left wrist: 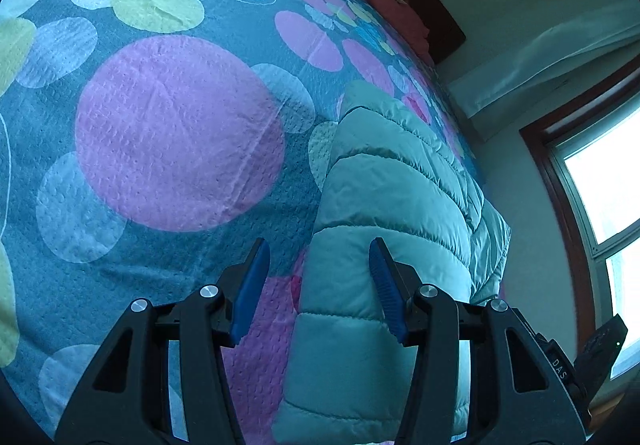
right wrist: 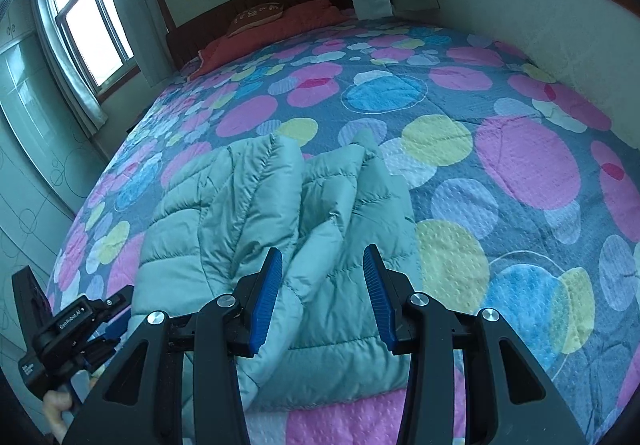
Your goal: Fold large clothes
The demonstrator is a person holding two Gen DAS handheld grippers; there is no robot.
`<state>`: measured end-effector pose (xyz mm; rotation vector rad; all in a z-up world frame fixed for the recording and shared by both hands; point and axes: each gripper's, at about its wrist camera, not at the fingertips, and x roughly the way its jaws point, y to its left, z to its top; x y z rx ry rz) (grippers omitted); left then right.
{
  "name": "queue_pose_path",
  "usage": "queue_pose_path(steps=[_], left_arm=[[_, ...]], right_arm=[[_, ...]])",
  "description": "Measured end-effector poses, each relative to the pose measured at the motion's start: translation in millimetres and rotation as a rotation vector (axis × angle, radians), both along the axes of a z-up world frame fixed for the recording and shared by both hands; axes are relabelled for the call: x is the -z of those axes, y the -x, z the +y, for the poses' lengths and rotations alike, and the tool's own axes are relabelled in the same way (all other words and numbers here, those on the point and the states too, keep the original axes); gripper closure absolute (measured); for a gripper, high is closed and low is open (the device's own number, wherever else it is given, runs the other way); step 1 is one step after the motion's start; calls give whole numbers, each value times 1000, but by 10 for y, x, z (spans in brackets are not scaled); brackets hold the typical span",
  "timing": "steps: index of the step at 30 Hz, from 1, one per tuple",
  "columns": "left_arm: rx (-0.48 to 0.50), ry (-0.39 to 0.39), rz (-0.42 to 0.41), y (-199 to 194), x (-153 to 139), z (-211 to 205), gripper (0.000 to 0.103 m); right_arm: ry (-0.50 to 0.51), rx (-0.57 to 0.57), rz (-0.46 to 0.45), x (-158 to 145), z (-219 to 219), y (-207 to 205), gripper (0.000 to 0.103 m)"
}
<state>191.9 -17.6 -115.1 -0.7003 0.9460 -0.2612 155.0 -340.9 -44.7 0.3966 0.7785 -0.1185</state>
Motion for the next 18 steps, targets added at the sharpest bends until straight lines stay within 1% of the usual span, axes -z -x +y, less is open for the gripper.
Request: queue_pose_path(steps=[1, 2, 3, 4, 9, 12, 13, 14, 15, 16, 17, 18], left_arm=[[-3, 12, 4, -28, 21, 7, 51], [-7, 26, 8, -45, 39, 8, 51], [-10, 40, 13, -58, 61, 13, 51], [-13, 54, 19, -72, 82, 12, 51], [-19, 91, 37, -126, 167, -7, 50], [-15, 86, 37, -136, 166, -39, 47], [-13, 87, 37, -141, 161, -47, 47], [-10, 86, 35, -147, 152, -57, 47], [-8, 85, 33, -158, 140, -69, 47], [-3, 85, 30, -162, 124, -82, 47], [4, 86, 27, -165, 108, -100, 47], [12, 89, 24, -161, 89, -118, 47]], right_arm=[[-35, -1, -3, 15, -9, -32, 60], [-72, 0, -3, 40, -18, -65, 56], [-110, 2, -6, 69, -33, -98, 49], [-146, 7, -12, 99, -47, -127, 41], [-237, -5, -2, 234, -39, -295, 40], [-242, -23, 9, 295, -14, -403, 40], [-228, -35, 26, 318, 0, -448, 51], [-218, -45, 40, 332, 11, -480, 68], [-221, -54, 40, 338, 5, -497, 74], [-219, -57, 39, 332, -17, -504, 84], [-208, -56, 34, 312, -45, -501, 89], [-196, -52, 28, 290, -77, -493, 91]])
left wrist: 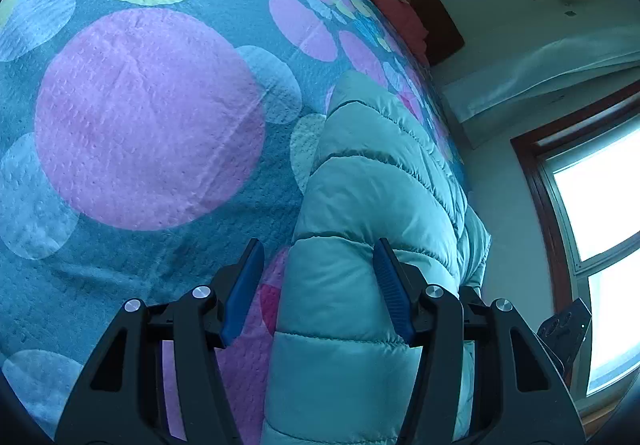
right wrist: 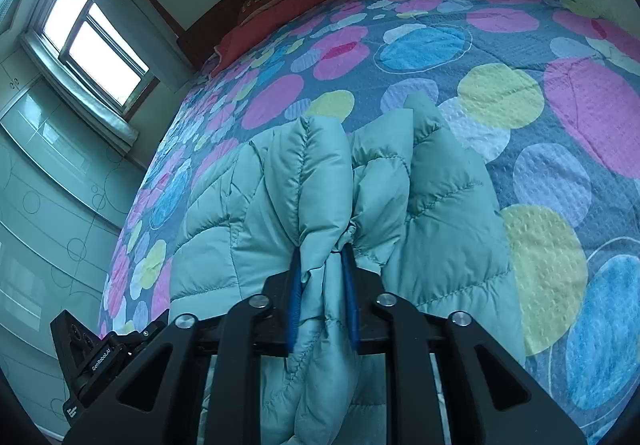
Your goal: Fold large clothes
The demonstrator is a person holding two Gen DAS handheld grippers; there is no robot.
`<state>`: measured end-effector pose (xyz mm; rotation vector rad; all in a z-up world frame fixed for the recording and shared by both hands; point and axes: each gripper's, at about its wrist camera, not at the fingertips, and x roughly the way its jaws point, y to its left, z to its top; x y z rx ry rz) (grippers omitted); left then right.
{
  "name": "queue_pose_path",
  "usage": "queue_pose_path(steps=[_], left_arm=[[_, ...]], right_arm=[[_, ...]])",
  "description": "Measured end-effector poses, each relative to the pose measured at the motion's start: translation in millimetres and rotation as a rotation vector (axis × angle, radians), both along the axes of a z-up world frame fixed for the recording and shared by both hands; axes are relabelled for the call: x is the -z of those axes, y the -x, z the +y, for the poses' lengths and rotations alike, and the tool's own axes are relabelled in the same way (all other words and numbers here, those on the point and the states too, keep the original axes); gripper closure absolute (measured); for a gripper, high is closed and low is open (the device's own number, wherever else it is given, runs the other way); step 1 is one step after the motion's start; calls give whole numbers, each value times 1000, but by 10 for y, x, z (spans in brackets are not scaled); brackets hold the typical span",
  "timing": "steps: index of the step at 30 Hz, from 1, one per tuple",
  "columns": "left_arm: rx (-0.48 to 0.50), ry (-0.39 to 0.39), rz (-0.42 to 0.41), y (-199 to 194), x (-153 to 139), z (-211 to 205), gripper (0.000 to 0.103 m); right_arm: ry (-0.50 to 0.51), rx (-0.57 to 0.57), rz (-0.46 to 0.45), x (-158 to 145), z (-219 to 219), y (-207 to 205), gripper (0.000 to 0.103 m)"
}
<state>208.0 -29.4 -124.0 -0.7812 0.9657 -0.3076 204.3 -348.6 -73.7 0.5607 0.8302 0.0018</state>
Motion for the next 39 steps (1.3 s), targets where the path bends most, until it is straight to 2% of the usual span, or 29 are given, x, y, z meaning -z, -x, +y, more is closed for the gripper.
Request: queue_pose_path(steps=[6, 10, 14, 19, 23, 28, 35, 36, 38, 39], left_arm=[[69, -21, -26, 34, -85, -257, 46], [119, -75, -26, -1, -84, -526, 46], [164, -183, -51, -26, -95, -803, 44], [209, -260, -76, -56, -28, -1012, 39], [202, -231, -74, -39, -14, -938, 39], [183, -198, -86, 121, -88, -740, 40], [143, -134, -104, 493, -187, -466, 40], [144, -125, -108, 538, -188, -450, 40], [153, -114, -118, 583, -186, -464, 39], [161, -116, -120, 580, -181, -484, 39]], right_arm=[[31, 47, 16, 67, -344, 61, 96], [11, 83, 33, 207, -580, 100, 96], [-19, 107, 65, 421, -795, 114, 96], [-94, 112, 80, 607, -964, 129, 96], [-138, 108, 63, 523, -1003, 238, 93], [-181, 104, 21, 315, -959, 583, 93], [-315, 61, -20, 189, -772, 1033, 92], [-328, 54, -22, 183, -744, 1074, 88], [-348, 73, -32, 170, -716, 1158, 53], [-356, 84, -46, 159, -721, 1190, 48]])
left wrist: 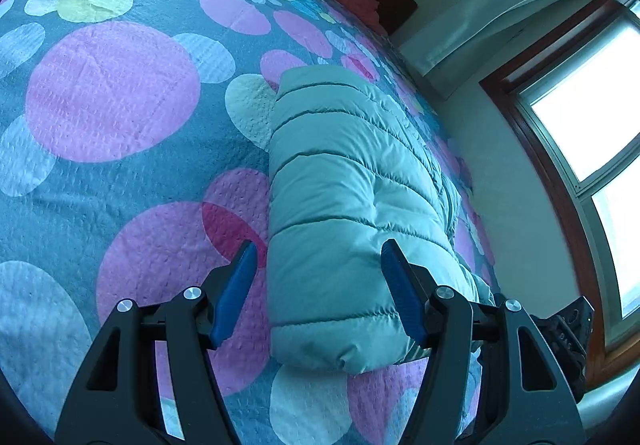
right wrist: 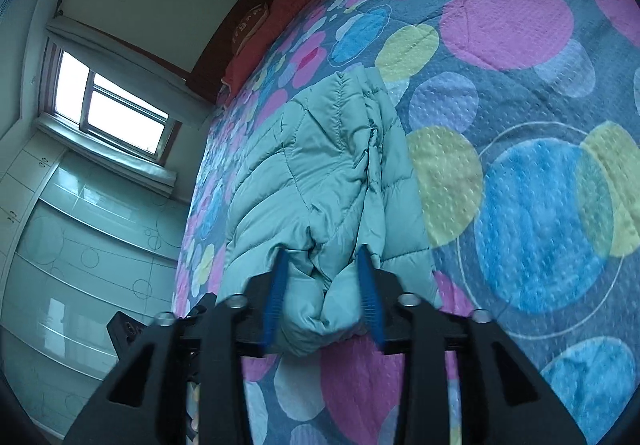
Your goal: Fold large clothes
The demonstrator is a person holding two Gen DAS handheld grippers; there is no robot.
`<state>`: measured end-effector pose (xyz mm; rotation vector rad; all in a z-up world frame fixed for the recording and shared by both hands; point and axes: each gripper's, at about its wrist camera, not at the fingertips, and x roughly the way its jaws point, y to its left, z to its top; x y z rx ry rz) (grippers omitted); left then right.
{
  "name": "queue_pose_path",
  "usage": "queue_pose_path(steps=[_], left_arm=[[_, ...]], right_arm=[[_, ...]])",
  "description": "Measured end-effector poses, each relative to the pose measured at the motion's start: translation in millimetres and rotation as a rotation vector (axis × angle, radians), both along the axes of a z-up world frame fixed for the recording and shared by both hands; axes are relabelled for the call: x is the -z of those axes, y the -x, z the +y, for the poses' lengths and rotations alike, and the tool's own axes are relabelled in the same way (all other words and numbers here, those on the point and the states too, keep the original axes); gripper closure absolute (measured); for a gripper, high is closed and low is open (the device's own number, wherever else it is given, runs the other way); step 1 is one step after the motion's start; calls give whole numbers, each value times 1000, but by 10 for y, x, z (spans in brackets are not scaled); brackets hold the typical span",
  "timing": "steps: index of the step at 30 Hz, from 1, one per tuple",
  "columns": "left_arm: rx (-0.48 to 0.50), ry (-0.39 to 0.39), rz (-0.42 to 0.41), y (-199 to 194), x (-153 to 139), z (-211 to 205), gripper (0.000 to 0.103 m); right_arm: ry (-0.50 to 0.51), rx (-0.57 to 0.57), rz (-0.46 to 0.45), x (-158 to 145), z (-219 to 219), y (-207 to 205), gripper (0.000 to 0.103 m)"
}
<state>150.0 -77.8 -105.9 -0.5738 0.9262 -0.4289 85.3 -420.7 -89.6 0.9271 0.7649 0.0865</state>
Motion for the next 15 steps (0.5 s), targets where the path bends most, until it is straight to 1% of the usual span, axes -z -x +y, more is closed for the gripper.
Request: queue_pose_path(steps=[1, 4, 6, 7, 8, 9, 10, 11, 13, 15], left_arm=[[3, -6, 1, -1, 12, -19, 39], [2, -10, 14, -29, 60, -64, 39], [2, -37, 21, -51, 90, -100, 39], [5, -46, 28, -66, 107, -122, 39], [10, -55, 36, -83, 127, -144, 39], [14, -63, 43, -96, 148, -165, 39], [17, -70, 51, -107, 172, -184, 39], [24, -74, 58, -117, 200, -204, 39], [42, -88, 67, -140, 249, -251, 39], [57, -107, 70, -161, 299, -299, 39]], right_arm=[[-3, 3, -9, -9, 8, 6, 44], [8, -1, 12, 46, 7, 3, 44], [20, -10, 33, 122, 14, -51, 44], [39, -10, 51, 162, 24, -71, 52], [52, -13, 66, 209, 26, -80, 65], [54, -16, 78, 263, 19, -97, 71], [61, -12, 92, 316, 8, -112, 80], [70, -6, 104, 364, -6, -120, 84], [75, 6, 123, 492, -47, -136, 87], [37, 15, 136, 646, -102, -141, 90]])
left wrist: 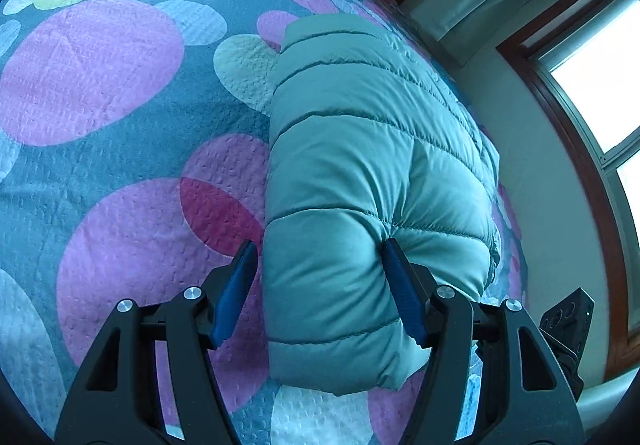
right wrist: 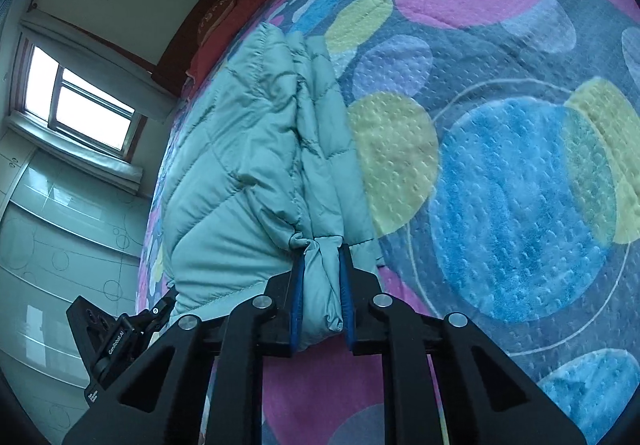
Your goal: Fold large clothes
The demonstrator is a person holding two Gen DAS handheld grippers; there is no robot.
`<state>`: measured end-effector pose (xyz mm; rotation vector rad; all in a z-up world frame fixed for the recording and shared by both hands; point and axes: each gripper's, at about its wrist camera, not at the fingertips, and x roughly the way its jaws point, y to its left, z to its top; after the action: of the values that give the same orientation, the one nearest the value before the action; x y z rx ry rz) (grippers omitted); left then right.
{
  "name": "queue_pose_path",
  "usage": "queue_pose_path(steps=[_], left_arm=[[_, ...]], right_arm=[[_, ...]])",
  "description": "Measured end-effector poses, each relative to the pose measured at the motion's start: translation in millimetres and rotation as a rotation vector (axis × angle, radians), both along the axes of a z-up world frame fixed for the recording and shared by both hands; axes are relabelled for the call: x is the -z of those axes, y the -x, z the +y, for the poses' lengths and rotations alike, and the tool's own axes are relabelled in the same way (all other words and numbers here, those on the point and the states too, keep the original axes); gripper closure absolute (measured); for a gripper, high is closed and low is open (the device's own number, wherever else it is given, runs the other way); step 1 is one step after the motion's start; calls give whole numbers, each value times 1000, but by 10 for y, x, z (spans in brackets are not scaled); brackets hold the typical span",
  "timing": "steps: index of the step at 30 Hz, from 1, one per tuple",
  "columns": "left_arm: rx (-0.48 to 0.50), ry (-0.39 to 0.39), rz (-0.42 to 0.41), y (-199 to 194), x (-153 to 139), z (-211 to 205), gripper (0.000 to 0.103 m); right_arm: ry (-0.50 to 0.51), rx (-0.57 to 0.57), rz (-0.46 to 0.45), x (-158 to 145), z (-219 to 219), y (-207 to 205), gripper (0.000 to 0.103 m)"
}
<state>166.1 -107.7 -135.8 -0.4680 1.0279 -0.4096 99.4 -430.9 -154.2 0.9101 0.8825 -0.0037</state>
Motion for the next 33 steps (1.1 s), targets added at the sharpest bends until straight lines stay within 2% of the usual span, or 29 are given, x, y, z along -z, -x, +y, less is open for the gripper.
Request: queue_pose_path(steps=[4, 10, 15, 18, 20, 26, 33], left_arm=[[17, -25, -4, -33, 102, -66, 39], [16, -57, -22, -1, 38, -70, 40], [5, -85, -38, 64, -115, -39, 40], [6, -108, -50, 94, -223, -9, 37], [-13, -115, -48, 92, -289, 41, 28], [-63, -64, -43, -64, -459, 174, 24], [-134, 24, 21, -414, -508, 189, 24]], right_arm=[[-20, 5, 0, 161, -37, 0, 95], [10, -11, -10, 103, -7, 7, 94], [28, -16, -15, -34, 2, 76, 85], [92, -2, -13, -184, -9, 128, 63], [128, 17, -31, -305, -40, 171, 48], [149, 37, -93, -584, -142, 63, 39], [121, 34, -124, -713, -121, -430, 38]])
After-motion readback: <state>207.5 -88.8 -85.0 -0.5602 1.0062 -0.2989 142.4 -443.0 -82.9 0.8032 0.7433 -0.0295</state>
